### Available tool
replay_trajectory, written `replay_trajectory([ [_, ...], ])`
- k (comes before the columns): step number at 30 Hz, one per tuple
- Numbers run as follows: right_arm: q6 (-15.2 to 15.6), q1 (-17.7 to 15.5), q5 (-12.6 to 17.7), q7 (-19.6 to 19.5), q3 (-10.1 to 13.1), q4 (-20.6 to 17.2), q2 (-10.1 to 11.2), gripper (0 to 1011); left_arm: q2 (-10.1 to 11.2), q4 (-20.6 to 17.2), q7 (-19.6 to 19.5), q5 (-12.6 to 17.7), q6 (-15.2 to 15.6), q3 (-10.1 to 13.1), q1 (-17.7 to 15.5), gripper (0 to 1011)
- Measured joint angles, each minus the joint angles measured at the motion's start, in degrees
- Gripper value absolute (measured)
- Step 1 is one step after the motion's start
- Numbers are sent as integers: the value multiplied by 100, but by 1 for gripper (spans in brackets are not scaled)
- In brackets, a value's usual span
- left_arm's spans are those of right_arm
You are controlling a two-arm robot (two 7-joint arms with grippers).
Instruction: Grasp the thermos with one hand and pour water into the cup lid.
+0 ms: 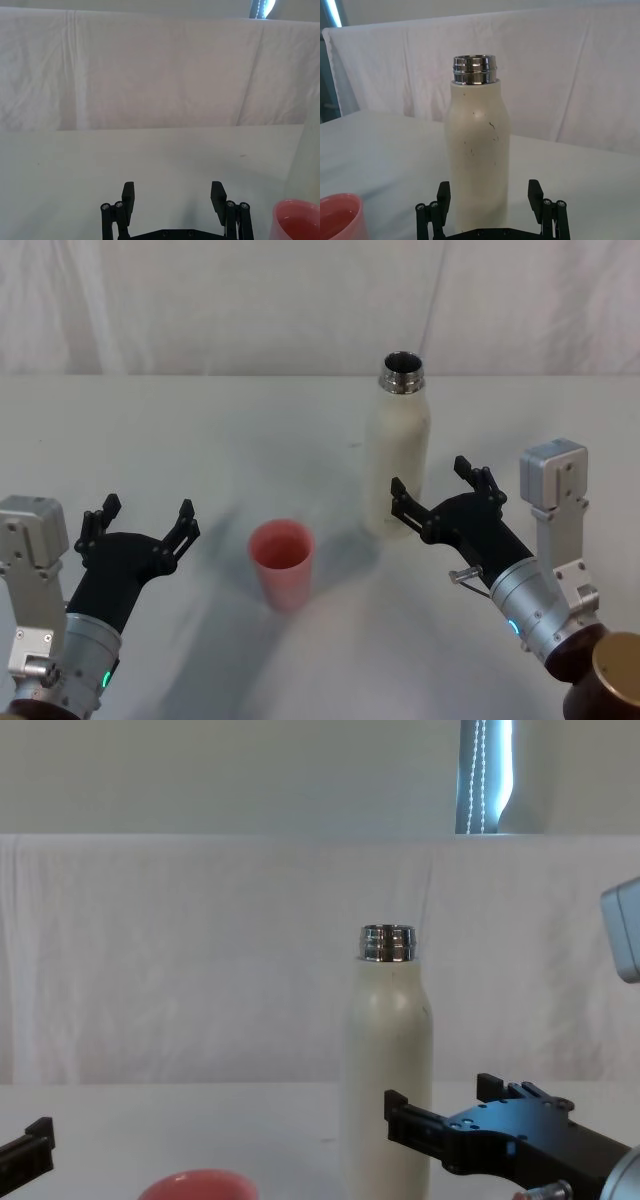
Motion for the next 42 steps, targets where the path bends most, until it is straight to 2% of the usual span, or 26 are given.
replay_trajectory([
  [12, -117, -254, -241, -189, 83, -190, 37, 1001, 0, 0, 0, 0, 0, 0, 0, 1001],
  [20, -327, -466, -754, -608, 159, -247, -111, 1001, 0, 0, 0, 0, 0, 0, 0, 1001],
  [42, -543, -970, -1070, -685, 442, -353, -252, 1001, 0, 0, 0, 0, 0, 0, 0, 1001],
])
